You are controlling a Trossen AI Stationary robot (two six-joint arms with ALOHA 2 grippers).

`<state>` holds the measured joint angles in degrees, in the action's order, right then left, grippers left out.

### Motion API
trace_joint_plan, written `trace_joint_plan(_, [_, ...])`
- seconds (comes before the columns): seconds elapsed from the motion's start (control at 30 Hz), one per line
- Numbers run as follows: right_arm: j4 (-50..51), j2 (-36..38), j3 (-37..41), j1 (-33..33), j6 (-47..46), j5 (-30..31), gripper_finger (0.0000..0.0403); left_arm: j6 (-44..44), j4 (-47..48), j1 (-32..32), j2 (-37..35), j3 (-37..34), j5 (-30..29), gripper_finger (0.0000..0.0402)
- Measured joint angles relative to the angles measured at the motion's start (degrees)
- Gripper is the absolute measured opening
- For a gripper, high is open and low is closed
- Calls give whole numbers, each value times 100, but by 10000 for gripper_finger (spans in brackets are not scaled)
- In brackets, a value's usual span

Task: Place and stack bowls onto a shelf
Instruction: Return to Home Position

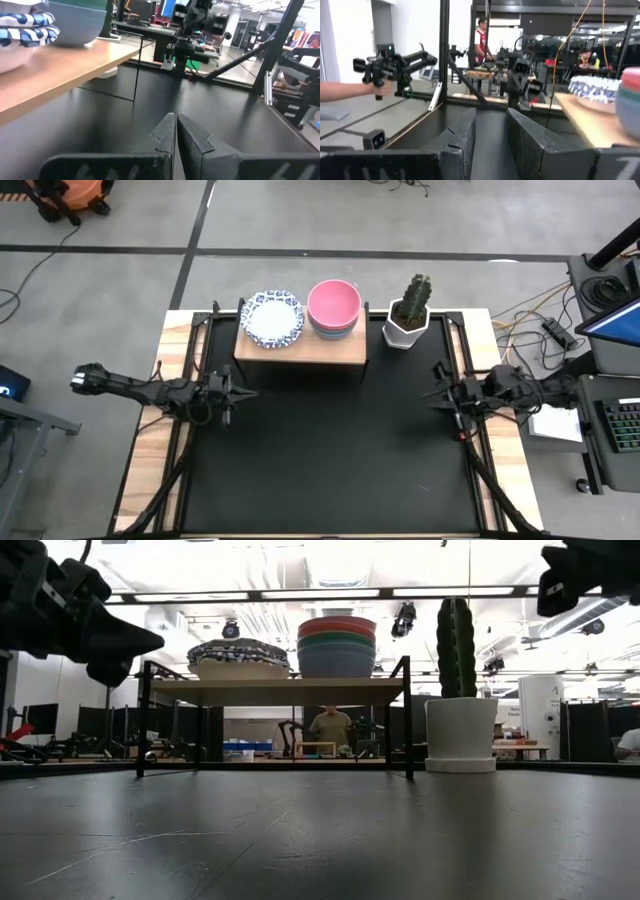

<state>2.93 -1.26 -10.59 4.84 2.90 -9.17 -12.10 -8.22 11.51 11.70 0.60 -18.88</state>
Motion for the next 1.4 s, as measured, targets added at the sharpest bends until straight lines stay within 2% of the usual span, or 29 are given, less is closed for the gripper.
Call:
trace_joint_plan(0.3, [-565, 125, 991, -2, 10, 38, 97, 48, -38, 0, 5, -2, 0, 0])
trace_joint_plan(0.53, [-635, 11, 988, -87, -14, 419, 95, 121, 15, 0, 21, -2, -16, 0])
trace_joint_plan(0.6, [-553, 9, 988, -87, -133, 766, 93, 168, 70, 3, 33, -2, -75, 0])
trace_joint_plan(0.7, [-496, -14, 988, -91, -625, 1624, 89, 388, 194, 2, 43, -4, -478, 0])
trace_joint_plan(0.83, [-574, -81, 984, -92, -466, 2370, 89, 409, 333, 0, 103, -4, -519, 0])
trace_joint_plan(1.07, [-561, -90, 982, -87, 595, 2421, 88, 411, 325, 0, 219, -4, -511, 0])
trace_joint_plan(1.4, [-546, -90, 982, -87, 606, 2418, 88, 409, 311, 0, 317, 46, -501, 0])
